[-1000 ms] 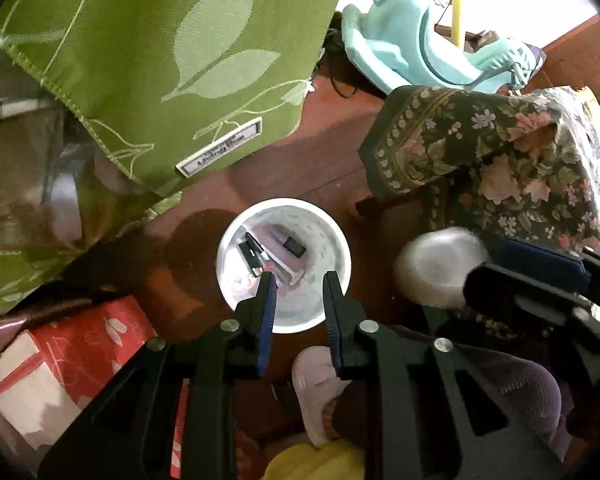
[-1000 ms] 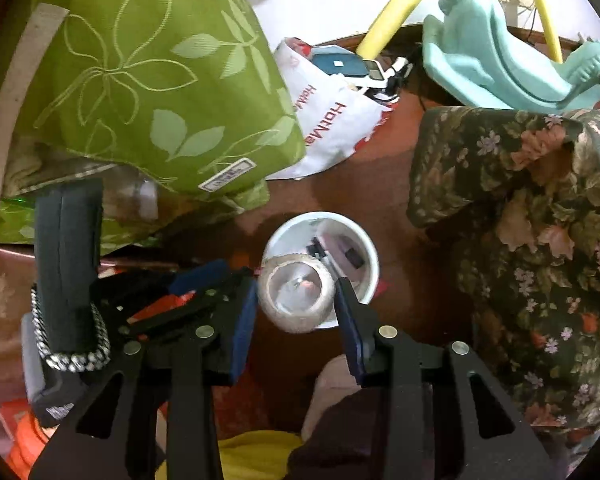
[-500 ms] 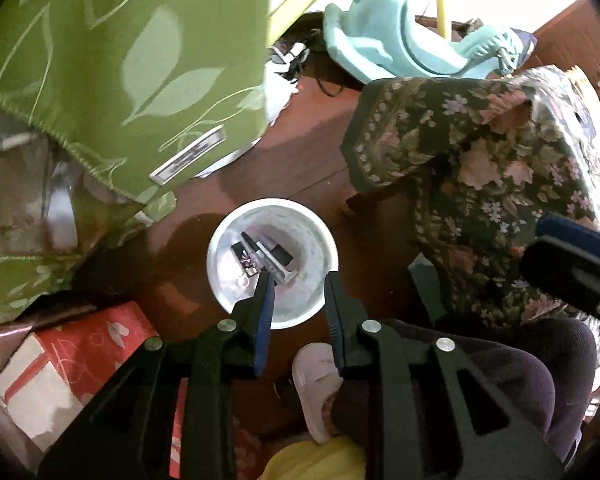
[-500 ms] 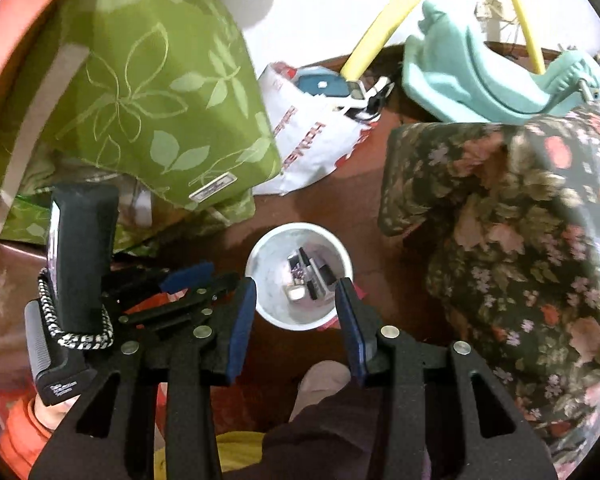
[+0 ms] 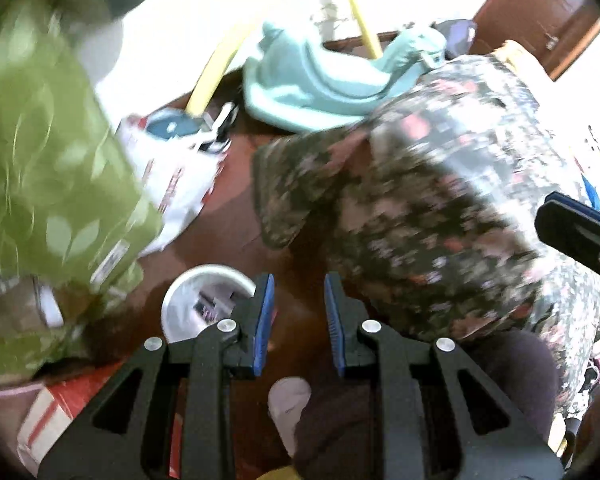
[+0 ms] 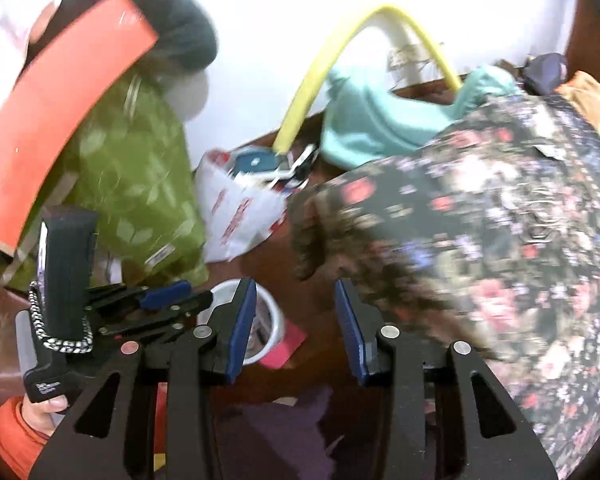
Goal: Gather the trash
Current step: 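Move both open tools back over the remaining bed items, then grasp the toothpaste tube with the right tool while the left tool grasps the white earphones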
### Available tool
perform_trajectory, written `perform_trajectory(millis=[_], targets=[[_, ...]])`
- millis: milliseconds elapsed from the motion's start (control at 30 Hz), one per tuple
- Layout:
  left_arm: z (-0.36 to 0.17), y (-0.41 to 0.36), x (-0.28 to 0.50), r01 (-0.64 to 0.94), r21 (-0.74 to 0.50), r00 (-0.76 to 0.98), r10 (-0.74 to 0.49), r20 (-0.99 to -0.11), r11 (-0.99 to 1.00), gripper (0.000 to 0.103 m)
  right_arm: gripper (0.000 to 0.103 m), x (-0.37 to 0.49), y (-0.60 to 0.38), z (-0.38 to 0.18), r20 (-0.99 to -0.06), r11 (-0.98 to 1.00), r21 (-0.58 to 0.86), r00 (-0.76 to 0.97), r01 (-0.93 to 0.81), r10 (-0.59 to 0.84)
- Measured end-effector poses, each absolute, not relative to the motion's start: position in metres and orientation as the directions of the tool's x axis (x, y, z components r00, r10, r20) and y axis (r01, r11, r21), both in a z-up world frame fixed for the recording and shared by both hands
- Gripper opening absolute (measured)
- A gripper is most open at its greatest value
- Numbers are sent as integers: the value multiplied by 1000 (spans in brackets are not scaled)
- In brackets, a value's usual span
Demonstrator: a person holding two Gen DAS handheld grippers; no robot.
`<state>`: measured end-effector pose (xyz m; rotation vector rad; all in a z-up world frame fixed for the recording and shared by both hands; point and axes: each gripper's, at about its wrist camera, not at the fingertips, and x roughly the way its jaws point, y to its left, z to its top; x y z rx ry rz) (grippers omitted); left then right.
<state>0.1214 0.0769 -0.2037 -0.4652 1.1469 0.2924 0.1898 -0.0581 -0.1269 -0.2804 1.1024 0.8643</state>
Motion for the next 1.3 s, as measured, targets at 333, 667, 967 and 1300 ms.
perform_trajectory(millis=[333,667,967,1300], targets=[[-134,12,199,-305,-199,511,-17,-859,931,28,38,254,-156,-89,-810,761,192,338,-619,479],[-120,-36,280,-238,-193,558,-28,-829,952,66,75,321,-236,-86,-796,864,100,482,-494,367],[-143,-56,349,-179,-184,555,-55,-830,967,66,75,390,-242,-107,-806,877,152,456,-456,377],[-174,-37,402,-175,-159,565,-33,-824,972,66,75,492,-191,-165,-836,888,281,361,-365,413]])
